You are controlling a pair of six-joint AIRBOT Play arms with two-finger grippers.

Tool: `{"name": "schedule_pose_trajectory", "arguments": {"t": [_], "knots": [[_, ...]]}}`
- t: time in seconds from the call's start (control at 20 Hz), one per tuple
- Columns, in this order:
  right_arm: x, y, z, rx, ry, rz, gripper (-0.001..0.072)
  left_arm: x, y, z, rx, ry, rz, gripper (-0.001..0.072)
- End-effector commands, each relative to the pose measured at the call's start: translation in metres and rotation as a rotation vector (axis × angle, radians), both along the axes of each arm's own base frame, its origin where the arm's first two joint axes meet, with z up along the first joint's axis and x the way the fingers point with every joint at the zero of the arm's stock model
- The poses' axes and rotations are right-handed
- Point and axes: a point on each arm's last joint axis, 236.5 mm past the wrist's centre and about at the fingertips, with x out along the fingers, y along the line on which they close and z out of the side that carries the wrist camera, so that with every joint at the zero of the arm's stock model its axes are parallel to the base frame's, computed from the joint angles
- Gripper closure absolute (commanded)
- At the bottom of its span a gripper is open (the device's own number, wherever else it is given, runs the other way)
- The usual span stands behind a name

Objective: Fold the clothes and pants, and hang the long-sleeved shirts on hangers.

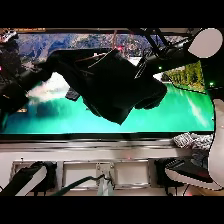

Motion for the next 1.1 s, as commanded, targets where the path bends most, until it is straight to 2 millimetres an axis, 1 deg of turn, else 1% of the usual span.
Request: {"name": "schedule_pose_trajectory", "arguments": {"t": [0.0,0.05,0.15,0.2,0.25,0.3,0.4,0.5,0.55,0.6,0.65,0.7,0.75,0.85,0.95,1.05], "knots": [[0.014,-0.018,-0.006,-0.054,-0.015,-0.091,0.0667,-0.021,-0.017,0.066,0.035,-0.112,-0.103,0.0684],[0.018,-0.016,-0.005,-0.042,-0.022,-0.104,0.0667,-0.037,-0.027,0.086,0.024,-0.146,-0.159,0.0684],[0.026,-0.013,0.0,-0.016,-0.05,-0.124,0.0667,-0.072,-0.045,0.111,0.017,-0.197,-0.26,0.0683],[0.03,-0.012,0.003,-0.003,-0.067,-0.136,0.0667,-0.088,-0.054,0.117,0.019,-0.212,-0.305,0.0683],[0.036,-0.012,0.008,0.021,-0.086,-0.162,0.0667,-0.106,-0.065,0.117,0.039,-0.221,-0.364,0.0683],[0.041,-0.01,0.016,0.051,-0.103,-0.192,0.0667,-0.119,-0.077,0.112,0.065,-0.211,-0.416,0.0683],[0.051,-0.007,0.041,0.133,-0.15,-0.254,0.0667,-0.137,-0.105,0.087,0.148,-0.165,-0.514,0.0681],[0.054,-0.003,0.072,0.195,-0.213,-0.268,0.0667,-0.145,-0.132,0.062,0.218,-0.132,-0.585,0.068],[0.054,-0.003,0.084,0.21,-0.239,-0.266,0.0667,-0.148,-0.144,0.055,0.22,-0.117,-0.618,0.0674],[0.053,-0.004,0.096,0.223,-0.262,-0.265,0.0667,-0.148,-0.154,0.049,0.211,-0.103,-0.641,0.0564],[0.052,-0.006,0.105,0.228,-0.285,-0.267,0.0667,-0.144,-0.162,0.045,0.201,-0.088,-0.641,0.028],[0.054,-0.013,0.112,0.213,-0.321,-0.281,0.0667,-0.141,-0.169,0.044,0.184,-0.078,-0.638,0.0061],[0.059,-0.026,0.119,0.177,-0.365,-0.31,0.0668,-0.139,-0.174,0.045,0.156,-0.067,-0.64,-0.0008],[0.074,-0.059,0.134,0.086,-0.473,-0.397,0.0668,-0.138,-0.18,0.048,0.117,-0.054,-0.649,-0.0008],[0.09,-0.1,0.153,0.011,-0.592,-0.542,0.0667,-0.136,-0.18,0.046,0.115,-0.047,-0.648,-0.0007],[0.099,-0.141,0.17,0.013,-0.661,-0.704,0.0667,-0.135,-0.18,0.042,0.126,-0.043,-0.648,-0.0008]]}}
